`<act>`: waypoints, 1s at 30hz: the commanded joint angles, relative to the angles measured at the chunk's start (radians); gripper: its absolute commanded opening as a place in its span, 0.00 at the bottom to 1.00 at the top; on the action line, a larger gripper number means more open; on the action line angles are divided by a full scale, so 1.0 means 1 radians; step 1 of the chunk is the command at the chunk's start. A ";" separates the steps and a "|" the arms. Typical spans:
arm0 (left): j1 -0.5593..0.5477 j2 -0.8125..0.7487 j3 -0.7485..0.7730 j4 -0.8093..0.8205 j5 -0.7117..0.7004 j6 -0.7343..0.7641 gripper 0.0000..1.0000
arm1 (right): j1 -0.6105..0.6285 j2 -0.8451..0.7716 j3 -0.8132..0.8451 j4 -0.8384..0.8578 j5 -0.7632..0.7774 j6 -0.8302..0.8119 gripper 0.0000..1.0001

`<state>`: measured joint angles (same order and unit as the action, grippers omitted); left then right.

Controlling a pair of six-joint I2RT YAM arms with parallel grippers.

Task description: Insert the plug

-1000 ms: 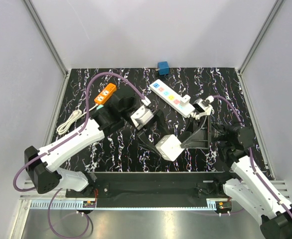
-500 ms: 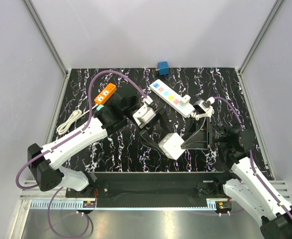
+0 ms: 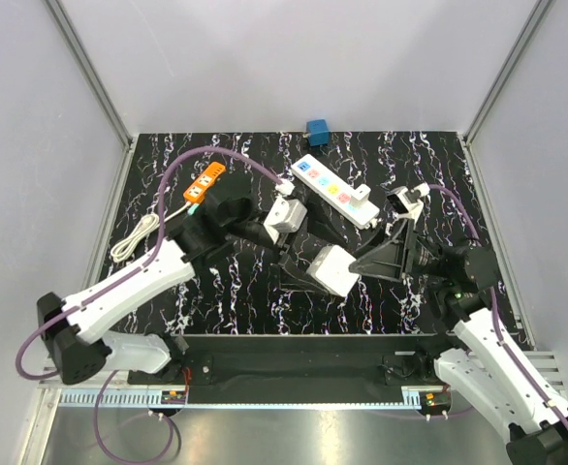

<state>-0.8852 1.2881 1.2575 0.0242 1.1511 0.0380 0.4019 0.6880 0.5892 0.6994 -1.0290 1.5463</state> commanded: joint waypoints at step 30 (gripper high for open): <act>-0.046 -0.161 -0.176 0.143 -0.893 -0.035 0.88 | 0.005 0.071 0.120 -0.377 0.509 -0.232 0.00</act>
<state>-0.9157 1.1217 1.0687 0.0723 0.3210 0.0193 0.4038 0.7769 0.7063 0.3099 -0.5816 1.3201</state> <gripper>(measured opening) 0.886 0.648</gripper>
